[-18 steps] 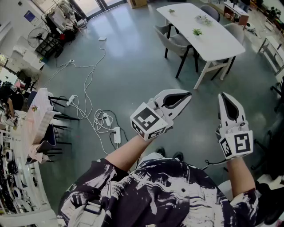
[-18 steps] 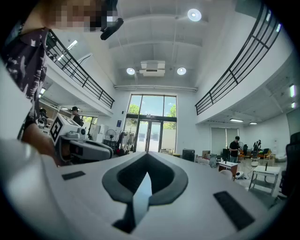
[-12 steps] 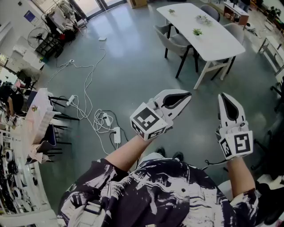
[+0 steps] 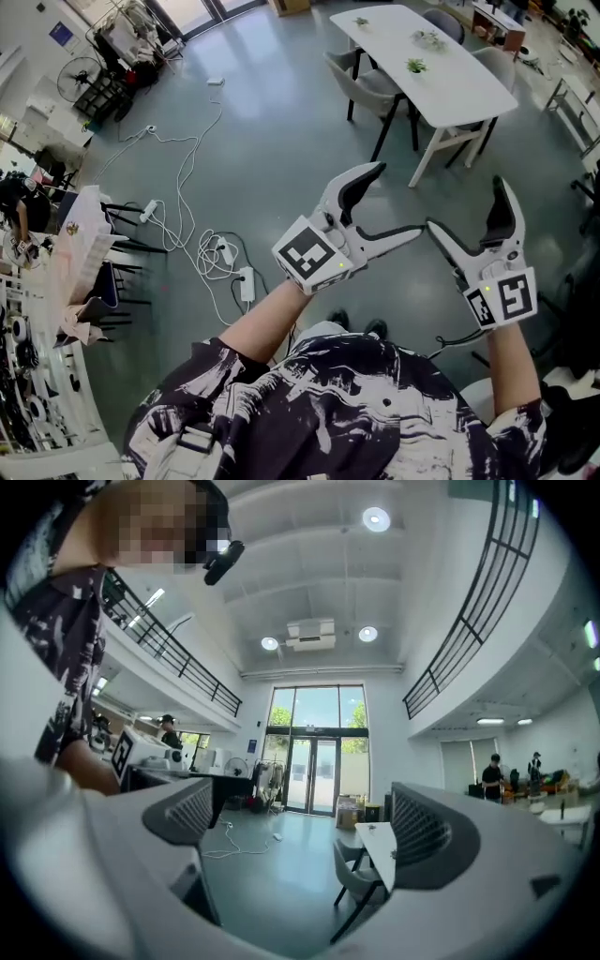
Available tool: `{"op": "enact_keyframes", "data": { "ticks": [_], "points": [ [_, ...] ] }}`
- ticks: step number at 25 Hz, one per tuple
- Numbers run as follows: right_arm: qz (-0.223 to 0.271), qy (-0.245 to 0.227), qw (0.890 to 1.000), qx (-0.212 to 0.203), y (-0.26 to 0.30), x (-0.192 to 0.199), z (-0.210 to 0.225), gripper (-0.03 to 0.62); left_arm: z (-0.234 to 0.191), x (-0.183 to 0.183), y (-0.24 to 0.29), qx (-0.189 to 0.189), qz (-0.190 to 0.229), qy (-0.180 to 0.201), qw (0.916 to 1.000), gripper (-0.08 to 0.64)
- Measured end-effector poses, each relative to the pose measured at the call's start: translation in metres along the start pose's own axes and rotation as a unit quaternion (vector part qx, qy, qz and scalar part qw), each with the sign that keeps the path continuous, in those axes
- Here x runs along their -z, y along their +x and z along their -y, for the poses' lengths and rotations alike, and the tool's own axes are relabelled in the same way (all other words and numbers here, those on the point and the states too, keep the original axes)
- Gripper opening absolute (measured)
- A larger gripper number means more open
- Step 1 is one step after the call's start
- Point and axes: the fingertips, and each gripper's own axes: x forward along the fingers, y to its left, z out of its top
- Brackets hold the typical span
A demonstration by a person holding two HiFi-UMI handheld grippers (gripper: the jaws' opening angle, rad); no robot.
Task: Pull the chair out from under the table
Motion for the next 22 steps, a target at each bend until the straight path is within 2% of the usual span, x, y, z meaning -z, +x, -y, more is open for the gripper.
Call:
{"op": "enact_keyframes", "data": {
  "ticks": [3,17,22],
  "points": [
    [-0.003,-0.023,1.0,-0.01,0.002,-0.002,-0.001,0.55,-0.002,-0.004,-0.001,0.004,0.005,0.019,0.9998,0.423],
    [-0.029,-0.029,0.998,-0.039,-0.002,0.019,0.006,0.549,-0.003,0.015,0.004,-0.005,-0.008,0.002,1.0,0.423],
    [-0.032,-0.022,0.997,-0.074,0.014,0.029,0.0,0.549,-0.015,0.027,-0.012,-0.041,-0.014,-0.008,0.999,0.423]
  ]
}}
